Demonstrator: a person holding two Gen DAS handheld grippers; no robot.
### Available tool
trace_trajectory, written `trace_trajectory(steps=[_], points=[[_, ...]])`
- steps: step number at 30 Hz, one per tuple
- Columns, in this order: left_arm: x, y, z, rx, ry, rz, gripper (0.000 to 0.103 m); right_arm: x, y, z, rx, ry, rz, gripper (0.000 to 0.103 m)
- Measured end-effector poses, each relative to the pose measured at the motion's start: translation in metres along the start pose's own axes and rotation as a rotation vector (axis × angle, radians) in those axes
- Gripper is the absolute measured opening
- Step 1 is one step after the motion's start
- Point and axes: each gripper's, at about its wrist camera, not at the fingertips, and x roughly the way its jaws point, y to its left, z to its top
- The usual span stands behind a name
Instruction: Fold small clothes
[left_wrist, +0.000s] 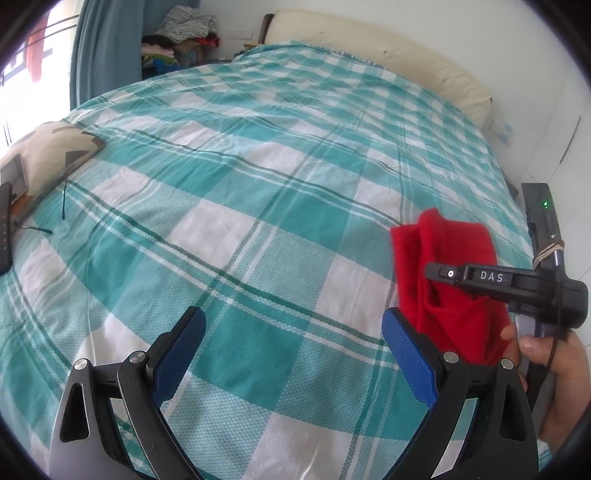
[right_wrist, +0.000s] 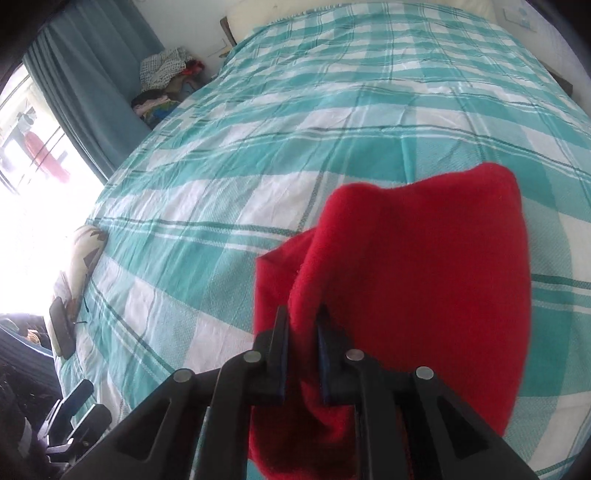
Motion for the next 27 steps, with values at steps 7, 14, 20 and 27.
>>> trace_trajectory(steps=[7,14,20,27], points=[[-0.009,0.011,0.004,-0.030,-0.015,-0.022,0.097,-0.069,0.006,-0.015,-0.092,-0.104,0.207,0.048],[-0.013,0.006,0.001,-0.018,-0.023,-0.034,0.097,-0.046,0.005,-0.042,-0.287,-0.121,-0.099,0.051],[-0.008,0.007,-0.003,-0.006,-0.011,-0.009,0.097,-0.005,0.050,-0.096,-0.531,-0.099,-0.155,0.044],[-0.009,0.010,-0.001,-0.020,-0.012,-0.021,0.097,-0.094,-0.007,-0.090,-0.311,-0.227,-0.034,0.044]])
